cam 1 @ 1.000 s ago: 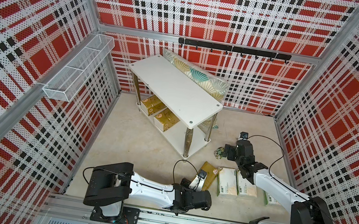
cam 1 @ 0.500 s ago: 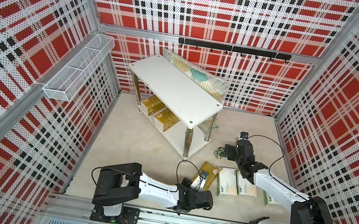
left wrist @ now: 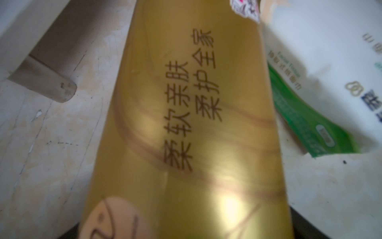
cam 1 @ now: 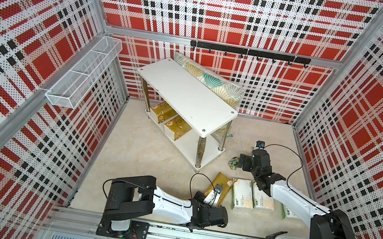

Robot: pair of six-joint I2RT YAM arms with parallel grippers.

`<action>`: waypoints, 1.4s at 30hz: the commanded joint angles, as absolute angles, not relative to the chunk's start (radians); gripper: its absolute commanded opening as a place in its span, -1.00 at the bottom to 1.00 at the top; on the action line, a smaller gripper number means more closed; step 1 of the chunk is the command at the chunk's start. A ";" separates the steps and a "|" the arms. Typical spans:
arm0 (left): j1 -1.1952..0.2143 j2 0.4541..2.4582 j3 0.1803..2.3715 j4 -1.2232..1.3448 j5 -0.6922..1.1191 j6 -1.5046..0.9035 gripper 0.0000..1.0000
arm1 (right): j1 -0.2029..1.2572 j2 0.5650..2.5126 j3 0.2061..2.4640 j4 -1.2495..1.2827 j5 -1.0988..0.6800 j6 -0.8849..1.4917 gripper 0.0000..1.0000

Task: Place the tissue boxes on the shelf by color
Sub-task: Pick up the box of tissues from the center of the board.

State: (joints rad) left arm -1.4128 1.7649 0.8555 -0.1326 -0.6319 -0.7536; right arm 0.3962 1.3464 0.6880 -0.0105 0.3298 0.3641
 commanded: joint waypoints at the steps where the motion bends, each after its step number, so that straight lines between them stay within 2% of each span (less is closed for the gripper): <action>1: -1.411 1.781 0.849 -0.100 -0.645 -0.750 1.00 | 0.389 1.354 0.688 -0.008 0.332 0.367 1.00; 17: -1.409 1.741 0.830 -0.104 -0.636 -0.744 0.73 | 0.389 1.357 0.677 -0.003 0.334 0.359 1.00; 30: -1.417 1.625 0.795 -0.187 -0.637 -0.784 0.69 | 0.388 1.361 0.674 -0.002 0.330 0.358 1.00; 42: -1.408 1.388 0.691 -0.302 -0.641 -0.867 0.66 | 0.388 1.361 0.679 -0.009 0.339 0.344 1.00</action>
